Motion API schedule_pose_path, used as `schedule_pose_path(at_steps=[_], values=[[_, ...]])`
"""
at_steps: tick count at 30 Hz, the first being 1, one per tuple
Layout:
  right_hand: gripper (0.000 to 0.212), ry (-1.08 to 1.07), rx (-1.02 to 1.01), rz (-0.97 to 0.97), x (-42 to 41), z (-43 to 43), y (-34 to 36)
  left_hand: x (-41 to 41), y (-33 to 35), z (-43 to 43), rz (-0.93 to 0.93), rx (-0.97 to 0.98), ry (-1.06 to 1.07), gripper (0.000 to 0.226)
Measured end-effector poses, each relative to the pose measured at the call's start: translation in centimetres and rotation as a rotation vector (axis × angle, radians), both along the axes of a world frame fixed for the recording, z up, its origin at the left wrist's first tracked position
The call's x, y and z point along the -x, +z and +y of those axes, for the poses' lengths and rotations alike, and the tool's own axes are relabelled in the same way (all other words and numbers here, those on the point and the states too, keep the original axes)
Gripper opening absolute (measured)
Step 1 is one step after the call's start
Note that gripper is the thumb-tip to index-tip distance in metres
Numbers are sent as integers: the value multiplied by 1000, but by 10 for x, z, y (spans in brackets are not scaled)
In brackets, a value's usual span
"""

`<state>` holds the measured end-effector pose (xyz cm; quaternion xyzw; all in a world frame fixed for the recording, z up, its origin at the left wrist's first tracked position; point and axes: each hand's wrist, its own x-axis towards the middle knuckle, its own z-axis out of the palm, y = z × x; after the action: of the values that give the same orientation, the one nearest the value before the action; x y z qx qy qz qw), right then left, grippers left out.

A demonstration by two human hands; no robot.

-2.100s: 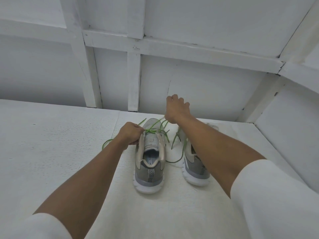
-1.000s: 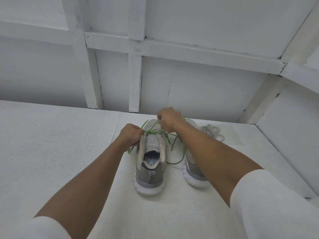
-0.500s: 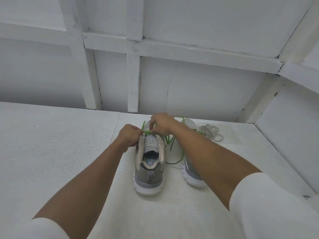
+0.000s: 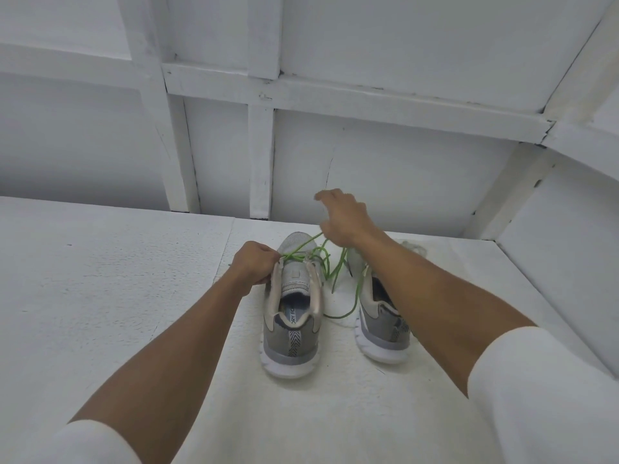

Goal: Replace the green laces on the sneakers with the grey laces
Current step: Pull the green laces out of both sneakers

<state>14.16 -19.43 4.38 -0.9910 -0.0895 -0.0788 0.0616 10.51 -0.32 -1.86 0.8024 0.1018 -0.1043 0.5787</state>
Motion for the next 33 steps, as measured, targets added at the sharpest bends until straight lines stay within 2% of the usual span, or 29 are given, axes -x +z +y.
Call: schedule_pose_path(at_steps=[3, 6, 10, 12, 16, 19, 28, 33], values=[[38, 118, 36, 182, 1, 19, -13, 0, 1, 0, -3, -11, -4, 17], [34, 174, -33, 341, 3, 30, -26, 0, 1, 0, -7, -26, -9, 17], [6, 162, -67, 331, 2, 33, -31, -1, 0, -1, -15, -39, -8, 17], [10, 163, -54, 326, 2, 33, -30, -1, 1, -2, -15, -33, -8, 17], [13, 138, -88, 219, 6, 24, -19, -1, 0, -1, -12, -18, 3, 15], [25, 67, -189, 124, 6, 12, -5, -2, -1, -1, -7, -9, 0, 16], [18, 3, -262, -73, -2, -24, 14, -5, -3, -1, -2, 21, -8, 16], [24, -41, -277, -164, 3, -28, 9, -6, -5, 0, -4, 21, -9, 16]])
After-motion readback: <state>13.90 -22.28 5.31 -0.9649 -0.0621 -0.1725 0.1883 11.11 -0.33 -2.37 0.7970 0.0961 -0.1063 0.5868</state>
